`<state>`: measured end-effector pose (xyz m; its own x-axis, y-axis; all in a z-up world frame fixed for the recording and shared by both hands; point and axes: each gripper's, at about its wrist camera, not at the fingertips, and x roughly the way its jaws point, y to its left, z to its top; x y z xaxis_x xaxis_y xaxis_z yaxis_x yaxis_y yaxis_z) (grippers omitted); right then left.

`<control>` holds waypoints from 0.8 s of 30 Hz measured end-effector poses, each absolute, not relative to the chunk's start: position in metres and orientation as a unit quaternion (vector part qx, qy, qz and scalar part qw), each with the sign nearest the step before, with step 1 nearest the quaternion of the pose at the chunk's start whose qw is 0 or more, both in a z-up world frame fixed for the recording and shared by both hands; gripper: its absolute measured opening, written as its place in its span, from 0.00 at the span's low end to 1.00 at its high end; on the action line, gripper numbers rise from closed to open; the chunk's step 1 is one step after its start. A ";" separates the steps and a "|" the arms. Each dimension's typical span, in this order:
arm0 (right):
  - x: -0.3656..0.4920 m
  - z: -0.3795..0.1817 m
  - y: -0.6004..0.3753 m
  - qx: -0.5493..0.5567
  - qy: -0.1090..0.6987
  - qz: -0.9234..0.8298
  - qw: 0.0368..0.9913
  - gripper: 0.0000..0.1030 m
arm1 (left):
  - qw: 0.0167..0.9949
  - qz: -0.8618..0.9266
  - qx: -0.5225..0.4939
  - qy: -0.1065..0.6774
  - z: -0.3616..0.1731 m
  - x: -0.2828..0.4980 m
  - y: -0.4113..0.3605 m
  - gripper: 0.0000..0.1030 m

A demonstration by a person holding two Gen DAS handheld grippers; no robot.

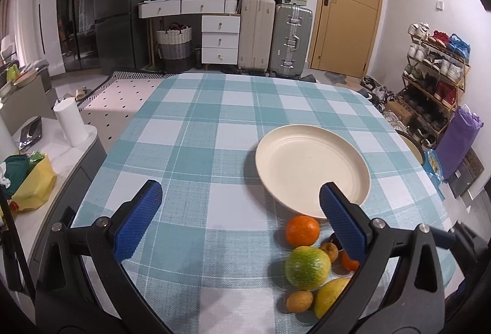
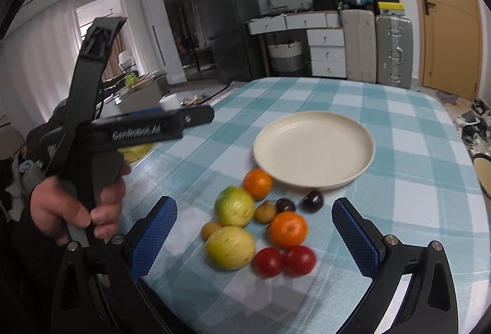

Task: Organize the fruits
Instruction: 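Lower the right tool onto the large yellow pomelo and close on it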

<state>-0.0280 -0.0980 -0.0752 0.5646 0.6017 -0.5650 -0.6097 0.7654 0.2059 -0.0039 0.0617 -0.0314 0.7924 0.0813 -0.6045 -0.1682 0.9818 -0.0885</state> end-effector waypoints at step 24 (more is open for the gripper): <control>-0.041 -0.125 -0.050 -0.083 0.354 0.375 0.853 0.98 | 0.940 0.082 -0.081 0.323 -0.039 0.000 0.077 0.99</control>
